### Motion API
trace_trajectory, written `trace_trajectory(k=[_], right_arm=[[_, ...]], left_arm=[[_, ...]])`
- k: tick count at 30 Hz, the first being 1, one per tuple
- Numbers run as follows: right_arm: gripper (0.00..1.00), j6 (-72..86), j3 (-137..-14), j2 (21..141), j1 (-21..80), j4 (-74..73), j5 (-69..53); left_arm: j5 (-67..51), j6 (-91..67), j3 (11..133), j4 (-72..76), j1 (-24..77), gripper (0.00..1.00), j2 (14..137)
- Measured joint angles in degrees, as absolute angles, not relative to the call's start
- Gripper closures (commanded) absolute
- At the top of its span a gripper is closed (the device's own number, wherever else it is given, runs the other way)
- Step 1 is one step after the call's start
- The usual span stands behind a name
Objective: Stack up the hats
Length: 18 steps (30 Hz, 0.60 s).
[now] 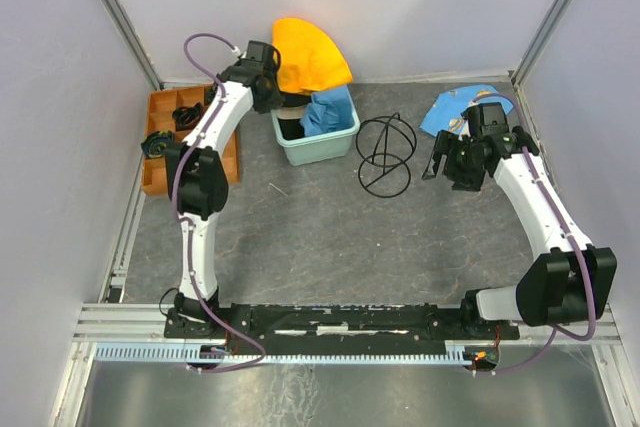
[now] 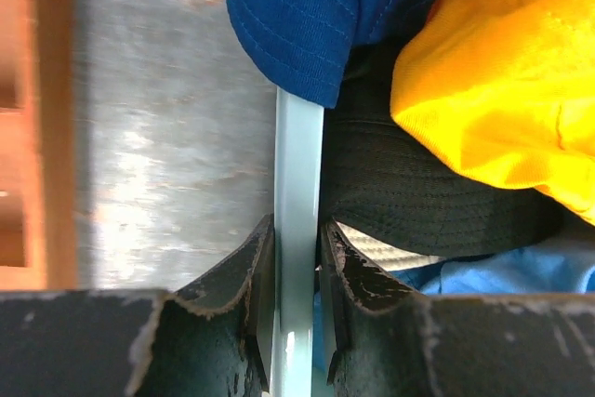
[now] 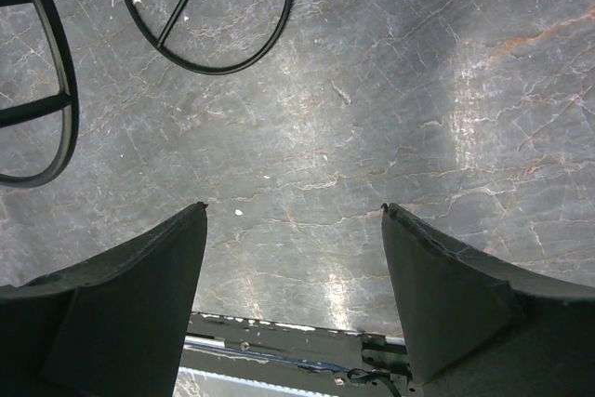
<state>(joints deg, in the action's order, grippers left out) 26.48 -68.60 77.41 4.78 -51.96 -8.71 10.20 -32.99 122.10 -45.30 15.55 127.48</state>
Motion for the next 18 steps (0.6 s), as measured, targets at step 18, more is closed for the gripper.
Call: trace_trajectory(k=[18], right_arm=[[0.16,25.1,-72.9,80.6,4.8,-54.2,-9.3]], left_arm=[[4.5,-9.8,127.0,-51.4,2.1,0.71,130.0]])
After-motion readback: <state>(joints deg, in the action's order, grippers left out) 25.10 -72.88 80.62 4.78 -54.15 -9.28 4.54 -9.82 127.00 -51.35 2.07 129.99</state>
